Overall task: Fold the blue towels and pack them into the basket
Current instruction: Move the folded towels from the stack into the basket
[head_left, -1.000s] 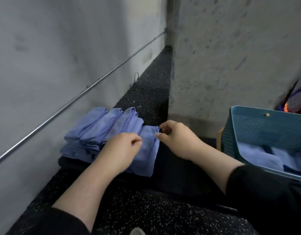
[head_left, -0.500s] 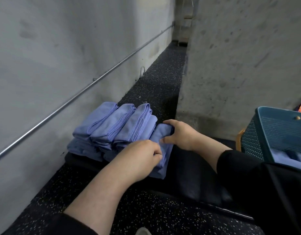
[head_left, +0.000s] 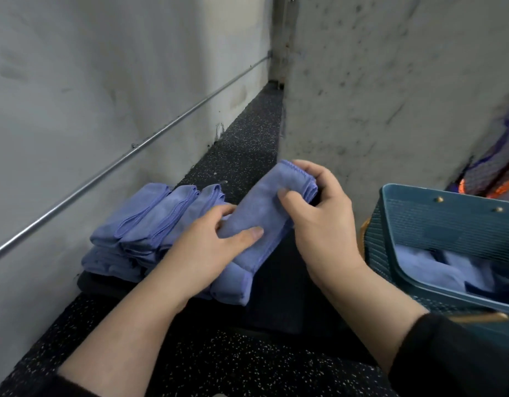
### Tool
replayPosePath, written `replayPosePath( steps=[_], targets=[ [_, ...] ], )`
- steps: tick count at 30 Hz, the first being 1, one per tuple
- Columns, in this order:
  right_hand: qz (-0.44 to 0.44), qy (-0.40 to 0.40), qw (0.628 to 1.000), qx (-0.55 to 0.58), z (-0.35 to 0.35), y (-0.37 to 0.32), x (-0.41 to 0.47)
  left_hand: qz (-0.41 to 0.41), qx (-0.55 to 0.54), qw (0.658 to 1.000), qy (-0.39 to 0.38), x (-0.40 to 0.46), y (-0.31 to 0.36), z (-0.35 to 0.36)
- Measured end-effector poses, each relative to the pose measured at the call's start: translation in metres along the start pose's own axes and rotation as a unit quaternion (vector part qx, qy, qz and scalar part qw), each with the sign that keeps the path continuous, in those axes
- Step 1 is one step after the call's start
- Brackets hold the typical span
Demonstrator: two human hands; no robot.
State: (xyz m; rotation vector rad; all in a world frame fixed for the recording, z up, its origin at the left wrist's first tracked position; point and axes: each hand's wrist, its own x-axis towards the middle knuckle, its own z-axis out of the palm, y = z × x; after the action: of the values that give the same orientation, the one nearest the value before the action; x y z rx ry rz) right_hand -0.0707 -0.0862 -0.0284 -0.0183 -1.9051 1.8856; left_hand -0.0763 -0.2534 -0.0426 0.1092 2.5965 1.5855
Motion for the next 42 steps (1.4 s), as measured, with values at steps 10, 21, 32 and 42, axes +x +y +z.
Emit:
replayPosePath(
  steps=[10, 21, 32, 42],
  targets=[
    [0.102, -0.048, 0.994, -0.012, -0.156, -0.063, 0.002, 0.063, -0.287, 0.951, -0.096, -0.015, 0.077, 0.08],
    [0.069, 0.017, 0.978, -0.196, -0.333, -0.065, 0.016, 0.092, -0.18, 0.961, -0.19, 0.007, 0.167, 0.205],
    [0.105, 0.039, 0.903, -0.415, -0.41, -0.01, 0.017, -0.056, 0.045, 0.945, -0.318, 0.047, 0.164, 0.315],
    [0.169, 0.058, 0.89, -0.42, -0.417, 0.014, 0.026, 0.189, 0.402, 0.84, -0.313, 0.053, 0.15, 0.37]
  ],
)
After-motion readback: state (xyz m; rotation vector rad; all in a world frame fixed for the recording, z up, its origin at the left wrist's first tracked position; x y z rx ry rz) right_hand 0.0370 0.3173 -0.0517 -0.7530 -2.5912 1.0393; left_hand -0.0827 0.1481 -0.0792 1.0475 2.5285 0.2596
